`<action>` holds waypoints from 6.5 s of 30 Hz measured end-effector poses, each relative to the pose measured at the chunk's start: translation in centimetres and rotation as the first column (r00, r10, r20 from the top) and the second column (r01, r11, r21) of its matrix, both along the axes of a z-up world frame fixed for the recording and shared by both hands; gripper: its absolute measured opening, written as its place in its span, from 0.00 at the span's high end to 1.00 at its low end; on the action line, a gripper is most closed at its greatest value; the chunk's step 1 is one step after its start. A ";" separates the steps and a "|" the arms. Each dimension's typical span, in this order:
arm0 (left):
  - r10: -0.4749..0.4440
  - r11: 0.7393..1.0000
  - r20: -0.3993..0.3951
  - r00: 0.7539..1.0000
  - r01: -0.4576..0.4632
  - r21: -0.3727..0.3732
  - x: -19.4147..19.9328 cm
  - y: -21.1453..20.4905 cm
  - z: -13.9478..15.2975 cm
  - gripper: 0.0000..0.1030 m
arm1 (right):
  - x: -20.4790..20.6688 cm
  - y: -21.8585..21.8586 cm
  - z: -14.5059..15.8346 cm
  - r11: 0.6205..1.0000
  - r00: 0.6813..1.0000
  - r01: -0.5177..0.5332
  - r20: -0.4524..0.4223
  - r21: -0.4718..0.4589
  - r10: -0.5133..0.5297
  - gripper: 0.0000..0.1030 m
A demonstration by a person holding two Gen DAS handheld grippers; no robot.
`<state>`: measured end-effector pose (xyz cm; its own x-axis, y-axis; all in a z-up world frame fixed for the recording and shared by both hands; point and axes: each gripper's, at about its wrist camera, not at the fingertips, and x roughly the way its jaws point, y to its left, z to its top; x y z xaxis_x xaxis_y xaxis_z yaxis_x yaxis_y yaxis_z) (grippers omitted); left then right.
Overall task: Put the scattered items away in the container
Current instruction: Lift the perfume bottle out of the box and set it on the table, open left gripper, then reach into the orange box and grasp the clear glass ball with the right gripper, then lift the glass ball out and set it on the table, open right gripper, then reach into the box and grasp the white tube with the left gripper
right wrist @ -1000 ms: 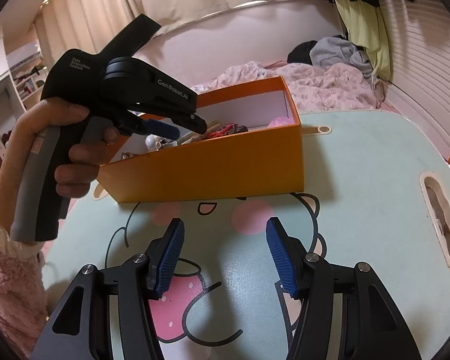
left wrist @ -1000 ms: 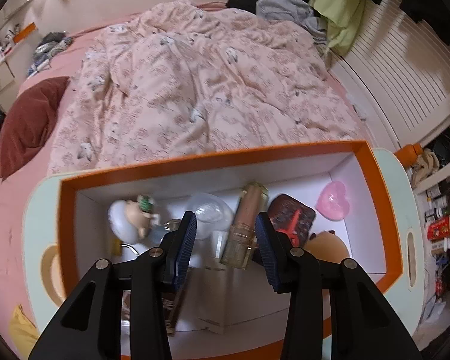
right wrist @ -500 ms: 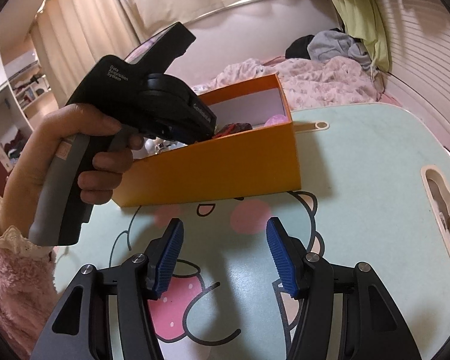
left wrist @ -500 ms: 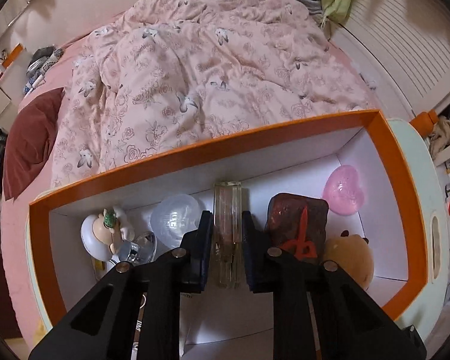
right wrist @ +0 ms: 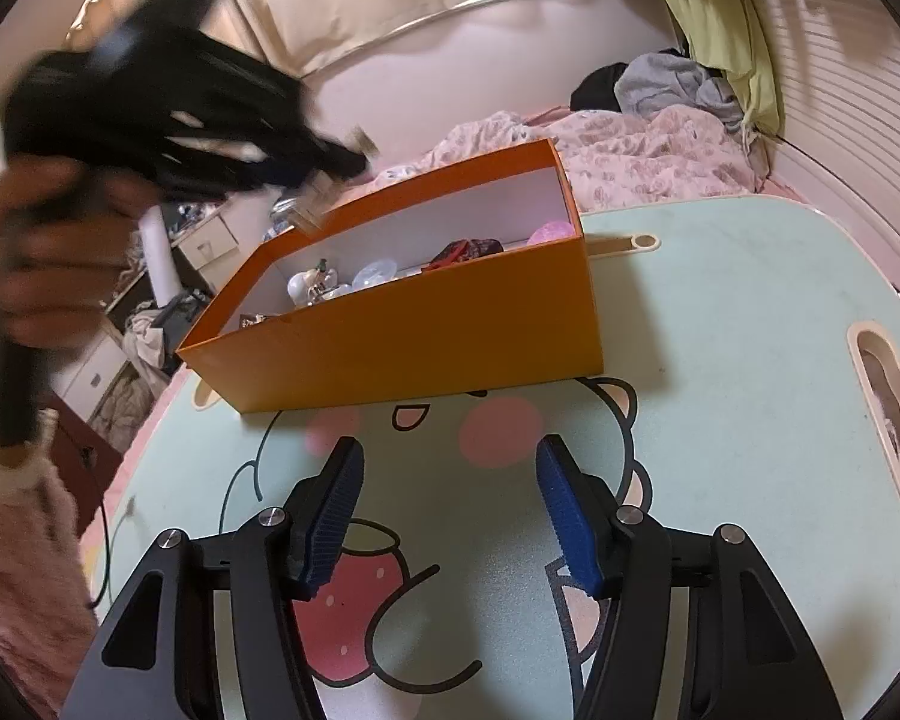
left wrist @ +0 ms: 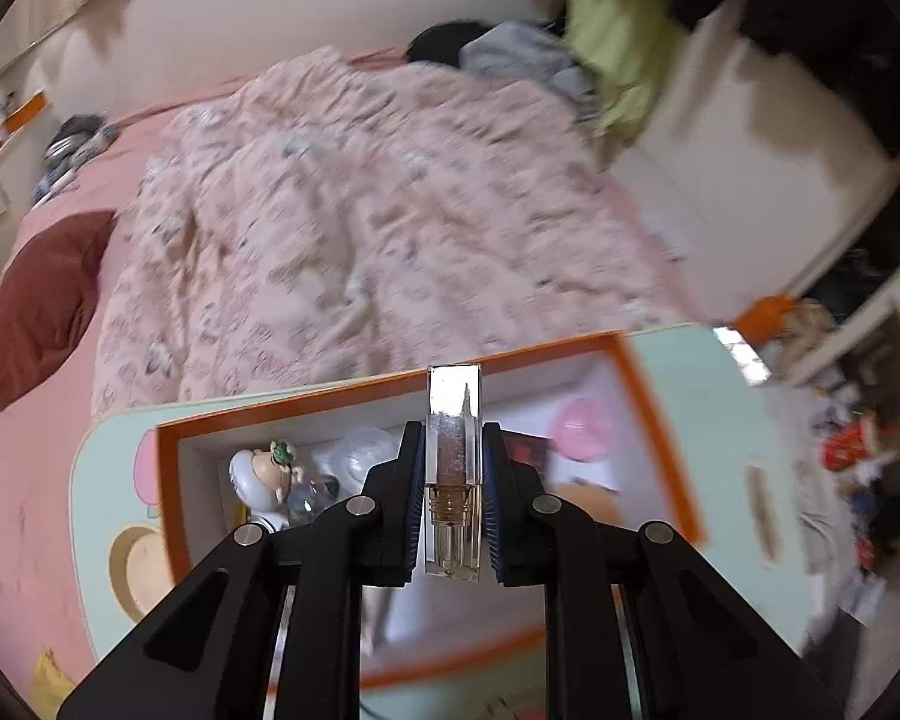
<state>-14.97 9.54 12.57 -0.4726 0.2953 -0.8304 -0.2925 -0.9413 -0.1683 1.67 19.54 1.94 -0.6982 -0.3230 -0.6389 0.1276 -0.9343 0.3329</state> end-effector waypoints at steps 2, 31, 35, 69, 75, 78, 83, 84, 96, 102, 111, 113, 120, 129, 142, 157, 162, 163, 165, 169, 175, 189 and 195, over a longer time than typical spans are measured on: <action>-0.026 1.000 -0.032 0.999 0.027 0.016 1.7 -0.2 1.5 0.82 | 0.0 -0.1 -0.1 1.000 1.000 -0.002 0.001 0.002 0.002 0.42; 0.067 0.964 -0.076 0.995 -0.045 0.262 13.8 -7.2 -8.8 0.43 | 0.5 -0.3 -0.3 0.999 1.000 0.006 0.015 0.033 -0.006 0.41; 0.108 0.965 -0.169 0.980 -0.062 0.253 14.2 -7.4 -8.7 0.37 | 0.4 -0.3 -0.2 0.999 1.000 0.005 0.015 0.033 -0.006 0.41; 0.125 0.946 -0.275 0.953 -0.032 0.322 15.5 -8.7 -10.2 0.37 | -22.2 -7.0 2.3 0.994 0.855 -0.101 0.515 0.052 0.060 0.72; 0.120 0.941 -0.286 0.951 -0.018 0.337 15.9 -8.9 -10.1 0.37 | -23.0 -8.2 1.4 0.989 0.850 -0.123 0.524 0.087 0.060 0.69; 0.122 0.936 -0.282 0.952 -0.016 0.351 16.0 -9.2 -10.1 0.37 | -22.7 -9.1 1.1 0.979 0.858 -0.136 0.512 0.150 0.041 0.67; 0.127 0.931 -0.269 0.955 -0.021 0.364 16.0 -9.2 -10.0 0.37 | -22.2 -10.6 0.9 0.946 0.871 -0.193 0.490 0.262 0.042 0.67; 0.127 0.931 -0.270 0.954 -0.021 0.364 16.1 -9.3 -10.0 0.37 | -22.2 -10.9 0.8 0.938 0.868 -0.206 0.495 0.279 0.044 0.67; 0.142 0.928 -0.263 0.954 -0.035 0.372 16.0 -9.4 -10.0 0.37 | -21.9 -12.3 0.5 0.890 0.877 -0.266 0.475 0.369 0.066 0.78; 0.143 0.928 -0.263 0.954 -0.036 0.372 16.3 -9.5 -10.0 0.37 | -21.3 -11.0 1.9 0.933 0.895 -0.227 0.438 0.280 0.087 0.81; 0.161 0.927 -0.266 0.950 -0.053 0.372 16.5 -9.7 -10.0 0.37 | -12.9 -6.4 9.4 0.981 0.971 -0.183 0.170 0.072 0.169 0.81; 0.183 0.926 -0.265 0.947 -0.076 0.369 16.4 -9.8 -10.0 0.37 | -9.2 -5.1 10.1 0.981 0.977 -0.190 0.102 0.033 0.185 0.81; 0.193 0.915 -0.236 0.953 -0.088 0.394 15.7 -10.4 -10.2 0.37 | -1.9 -3.8 5.4 0.976 0.973 -0.196 0.142 0.095 0.182 0.81; 0.205 0.921 -0.235 0.950 -0.106 0.376 15.6 -10.3 -10.3 0.37 | -2.0 -3.8 0.7 0.977 0.947 -0.214 0.241 -0.008 0.210 0.81; 0.206 0.922 -0.237 0.949 -0.108 0.372 15.8 -10.3 -10.3 0.37 | -0.7 -2.2 2.1 0.994 0.997 -0.078 0.032 0.075 0.076 0.52; 0.245 0.900 -0.220 0.944 -0.137 0.415 15.3 -11.3 -10.0 0.37 | -0.4 -1.7 0.2 0.995 1.000 -0.020 0.006 0.102 0.020 0.51; 0.261 0.905 -0.258 0.930 -0.142 0.401 15.0 -11.2 -6.9 0.37 | -0.5 -1.2 0.2 0.998 1.000 -0.014 0.010 0.066 0.013 0.52; 0.240 0.917 -0.256 0.936 -0.133 0.376 14.6 -10.9 -5.9 0.37 | -0.5 -1.1 0.2 0.998 1.000 -0.013 0.012 0.062 0.012 0.52; 0.184 0.946 -0.243 0.952 -0.104 0.308 13.4 -9.9 -3.6 0.37 | -0.4 -1.1 0.2 0.998 1.000 -0.014 0.009 0.062 0.013 0.52; 0.073 0.988 -0.106 0.992 -0.058 0.142 8.9 -7.4 -0.4 0.37 | -0.4 -1.1 0.3 0.998 1.000 -0.016 0.004 0.054 0.016 0.50; -0.037 0.992 0.071 0.997 0.045 -0.120 2.2 -2.5 -2.7 0.54 | -0.3 -0.9 0.3 0.999 1.000 -0.023 0.002 0.036 0.023 0.48; -0.053 0.969 0.293 0.955 0.120 -0.218 -1.9 -0.2 -9.9 0.79 | -0.3 -0.5 0.3 0.999 0.999 -0.040 0.004 0.015 0.040 0.45; -0.039 0.971 0.258 0.965 0.098 -0.217 -1.8 -0.9 -9.7 0.81 | -0.4 -0.6 0.2 0.999 0.999 -0.043 0.009 0.011 0.043 0.44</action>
<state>-16.81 8.63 2.84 -0.2260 0.1103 -0.9679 -0.3336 -0.9423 -0.0294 1.30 18.91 2.15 -0.6784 -0.3452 -0.6486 0.1646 -0.9317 0.3238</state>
